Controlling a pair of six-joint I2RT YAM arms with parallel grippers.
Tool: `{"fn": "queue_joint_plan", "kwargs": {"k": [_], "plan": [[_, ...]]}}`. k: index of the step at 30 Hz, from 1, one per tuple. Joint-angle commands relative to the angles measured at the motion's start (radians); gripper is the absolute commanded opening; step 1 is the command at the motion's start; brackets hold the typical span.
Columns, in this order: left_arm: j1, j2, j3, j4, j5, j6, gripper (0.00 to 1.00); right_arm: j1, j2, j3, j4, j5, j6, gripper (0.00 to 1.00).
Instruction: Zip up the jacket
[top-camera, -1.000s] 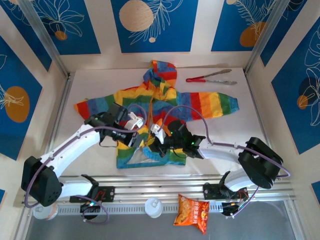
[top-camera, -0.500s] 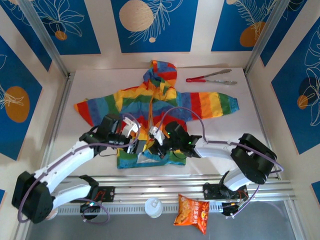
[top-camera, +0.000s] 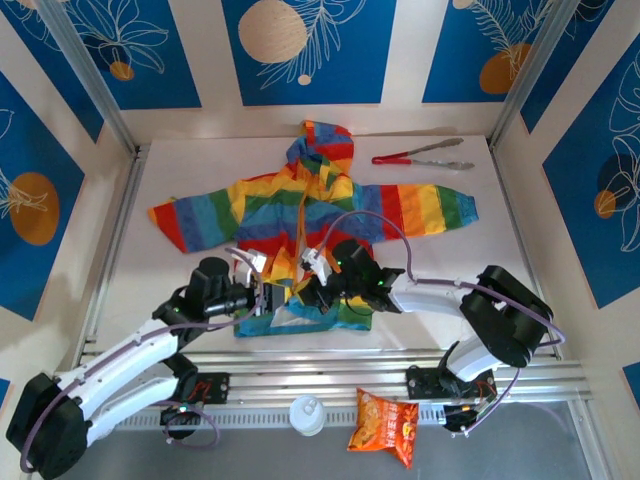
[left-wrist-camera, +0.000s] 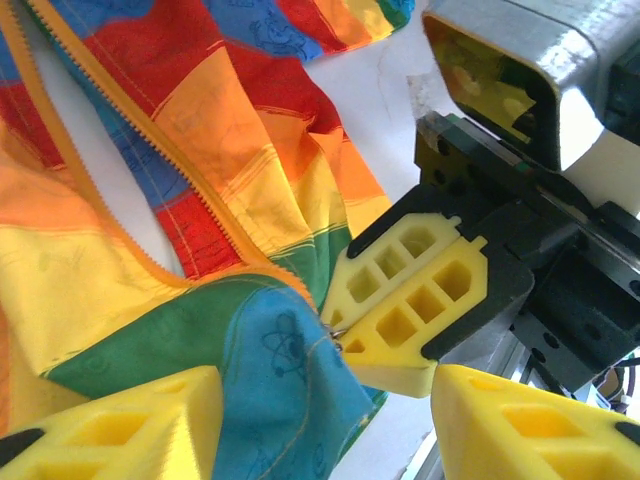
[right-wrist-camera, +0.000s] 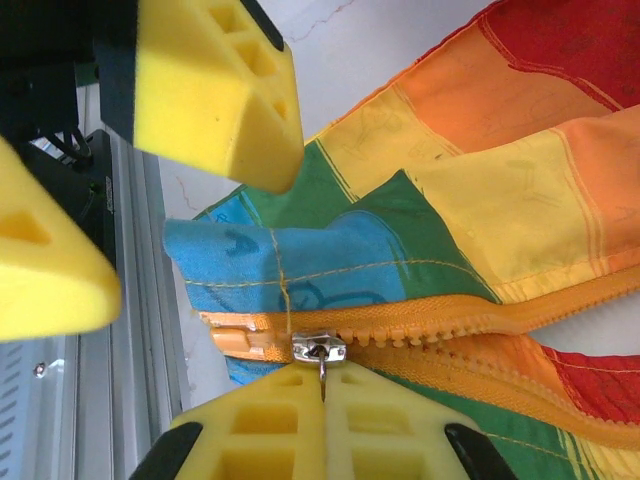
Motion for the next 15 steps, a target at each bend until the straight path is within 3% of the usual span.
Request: {"fn": "queue_joint_plan", "kwargs": {"k": [1,9,15], "plan": [[-0.033,0.029,-0.027,0.123,-0.040,-0.051,0.57,-0.008,0.017,0.021,0.031,-0.028,0.034,0.00],[-0.078,0.104,-0.030,0.185,-0.071,-0.059,0.48,-0.022,0.012,0.017,0.036,-0.035,0.056,0.00],[-0.082,0.108,-0.027,0.133,-0.094,-0.050,0.20,-0.033,0.008,0.010,0.050,-0.050,0.075,0.00]]}}
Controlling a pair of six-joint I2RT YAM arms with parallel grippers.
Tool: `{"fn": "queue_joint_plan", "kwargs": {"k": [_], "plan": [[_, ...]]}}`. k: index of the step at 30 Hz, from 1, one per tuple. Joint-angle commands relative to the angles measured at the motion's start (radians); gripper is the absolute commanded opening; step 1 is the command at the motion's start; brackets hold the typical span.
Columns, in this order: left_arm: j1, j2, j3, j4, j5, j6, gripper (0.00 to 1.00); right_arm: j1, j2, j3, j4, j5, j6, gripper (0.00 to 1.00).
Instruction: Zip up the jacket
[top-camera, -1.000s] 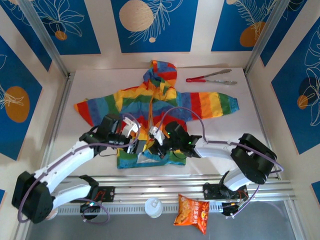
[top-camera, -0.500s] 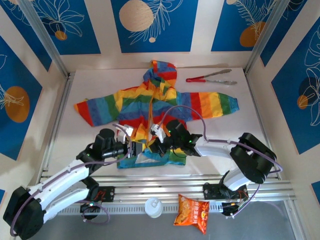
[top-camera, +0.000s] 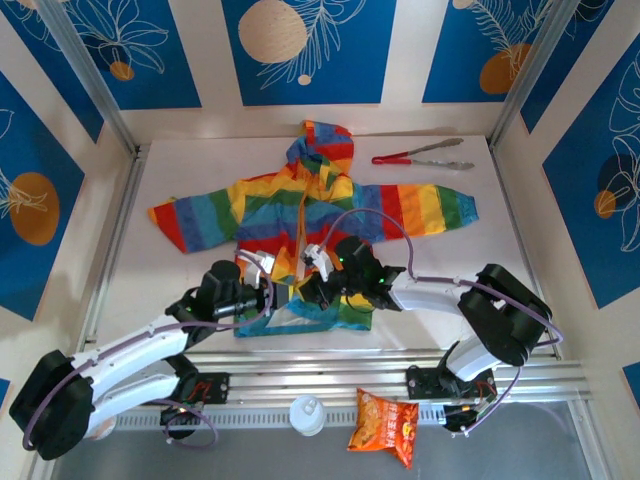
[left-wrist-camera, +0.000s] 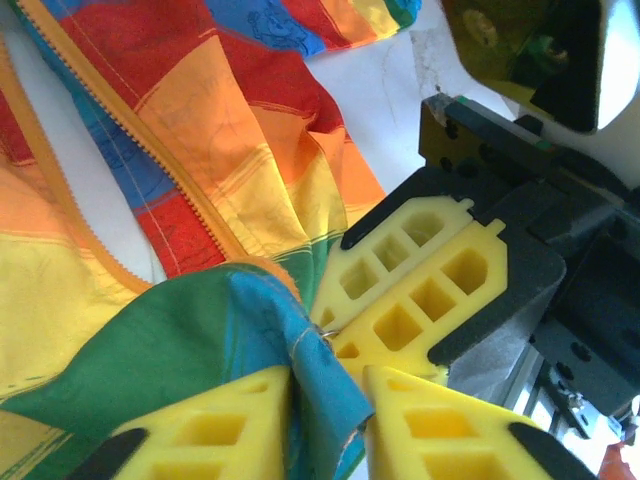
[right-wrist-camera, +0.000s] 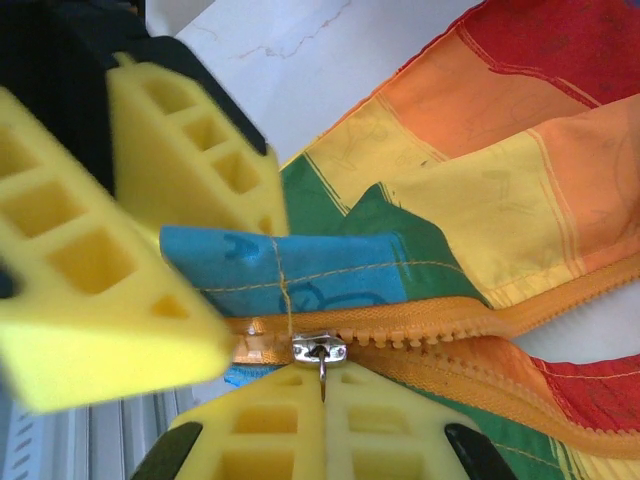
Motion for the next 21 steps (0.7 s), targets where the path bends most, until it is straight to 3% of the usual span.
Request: {"fn": "queue_joint_plan", "kwargs": {"k": [1,6,11,14,17,21], "plan": [[-0.010,0.006,-0.004,-0.013,-0.020,0.006,0.19,-0.006,-0.002,0.011,0.020,-0.028,0.018,0.00],[-0.012,-0.004,-0.013,-0.006,-0.033,0.005,0.32,-0.006,-0.007,0.011,0.018,-0.030,0.015,0.00],[-0.012,0.007,-0.008,0.014,-0.020,0.005,0.32,-0.006,-0.007,0.009,0.024,-0.037,0.017,0.00],[-0.012,0.021,-0.010,0.033,-0.009,0.004,0.25,-0.006,-0.006,0.008,0.025,-0.040,0.017,0.00],[-0.012,0.029,-0.003,0.033,0.005,0.012,0.11,-0.007,-0.012,0.010,0.017,-0.043,0.008,0.00],[-0.011,0.021,0.050,-0.084,0.009,0.083,0.00,-0.011,-0.026,0.025,-0.033,-0.071,-0.064,0.00]]}}
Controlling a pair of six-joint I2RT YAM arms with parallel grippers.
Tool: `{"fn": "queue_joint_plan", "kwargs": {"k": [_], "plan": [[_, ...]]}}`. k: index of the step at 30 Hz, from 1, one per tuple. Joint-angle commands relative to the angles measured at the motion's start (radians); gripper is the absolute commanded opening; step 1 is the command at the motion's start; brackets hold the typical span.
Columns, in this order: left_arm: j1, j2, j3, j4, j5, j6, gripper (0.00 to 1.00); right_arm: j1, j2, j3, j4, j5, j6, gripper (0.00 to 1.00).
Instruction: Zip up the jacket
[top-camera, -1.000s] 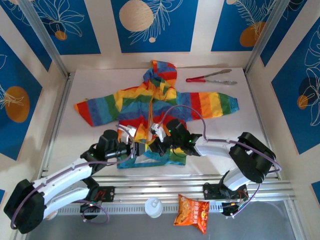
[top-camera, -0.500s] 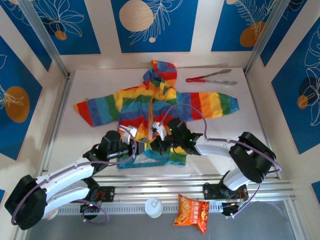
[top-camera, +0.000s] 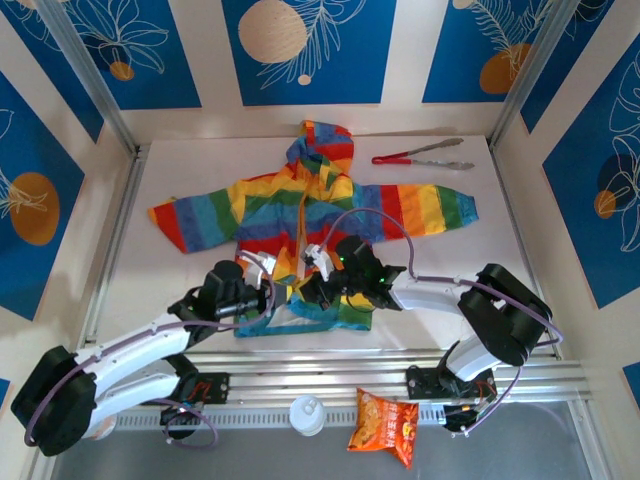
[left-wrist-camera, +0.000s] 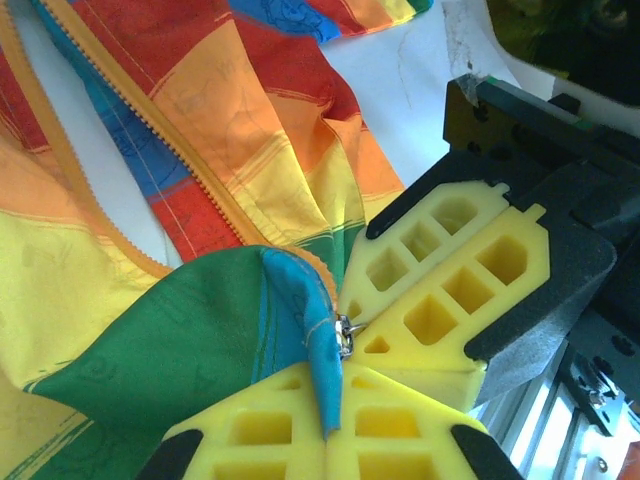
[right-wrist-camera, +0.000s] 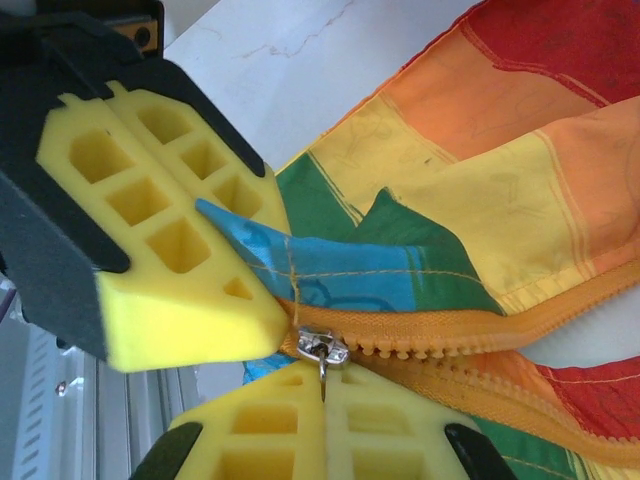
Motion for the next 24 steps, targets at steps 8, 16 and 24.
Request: {"fn": "queue_joint_plan", "kwargs": {"k": [8,16,24], "plan": [[-0.006,0.020,0.177,-0.260,0.101,0.163,0.00,-0.005,-0.023,0.062,-0.109,-0.070,-0.197,0.14],[-0.006,0.021,0.205,-0.284,0.112,0.170,0.00,0.003,-0.004,0.106,-0.119,-0.080,-0.225,0.19],[-0.004,0.002,0.256,-0.418,0.073,0.237,0.00,0.004,-0.046,0.093,-0.159,-0.018,-0.238,0.00]]}}
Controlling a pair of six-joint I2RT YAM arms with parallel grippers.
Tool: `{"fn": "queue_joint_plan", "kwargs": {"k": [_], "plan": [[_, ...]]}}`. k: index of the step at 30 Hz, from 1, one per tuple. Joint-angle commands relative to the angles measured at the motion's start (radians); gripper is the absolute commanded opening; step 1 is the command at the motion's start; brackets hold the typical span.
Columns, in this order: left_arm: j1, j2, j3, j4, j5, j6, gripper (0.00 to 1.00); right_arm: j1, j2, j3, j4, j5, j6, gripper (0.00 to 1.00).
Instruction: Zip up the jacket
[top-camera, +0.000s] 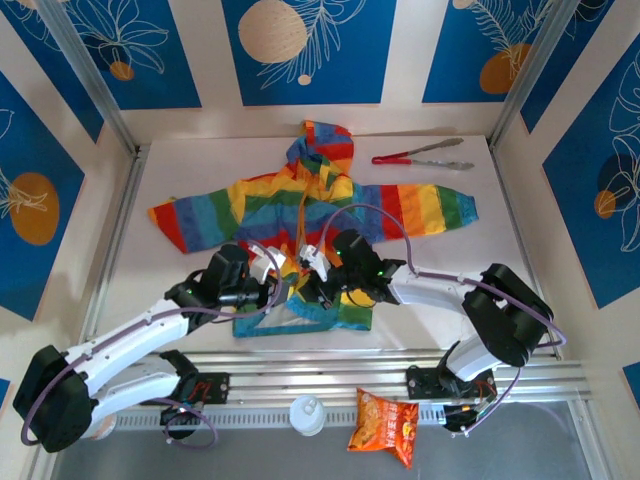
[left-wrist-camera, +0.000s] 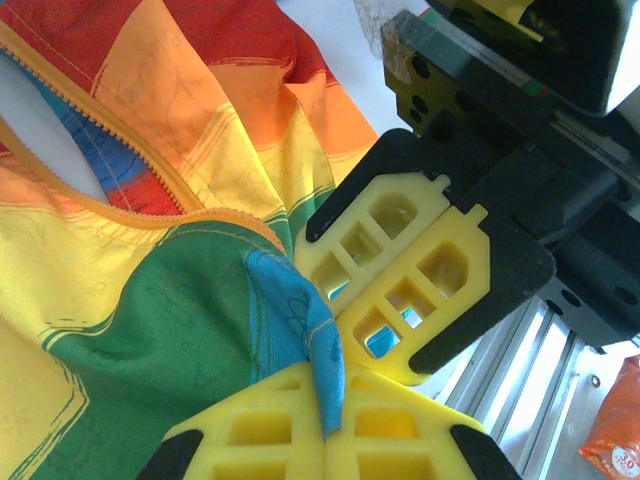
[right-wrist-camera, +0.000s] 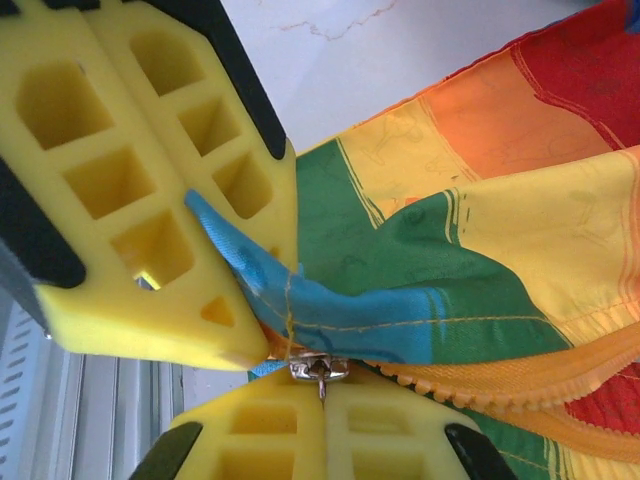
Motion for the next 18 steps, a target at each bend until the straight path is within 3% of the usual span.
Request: {"fn": "queue_joint_plan", "kwargs": {"k": [1,18], "plan": [[-0.005,-0.024,0.051,-0.092,0.009,0.062,0.00,0.005,-0.044,0.017,-0.033,0.036,-0.035,0.00],[-0.006,-0.060,0.105,-0.232,-0.017,0.118,0.00,-0.027,-0.033,0.092,-0.159,0.088,-0.011,0.00]]}}
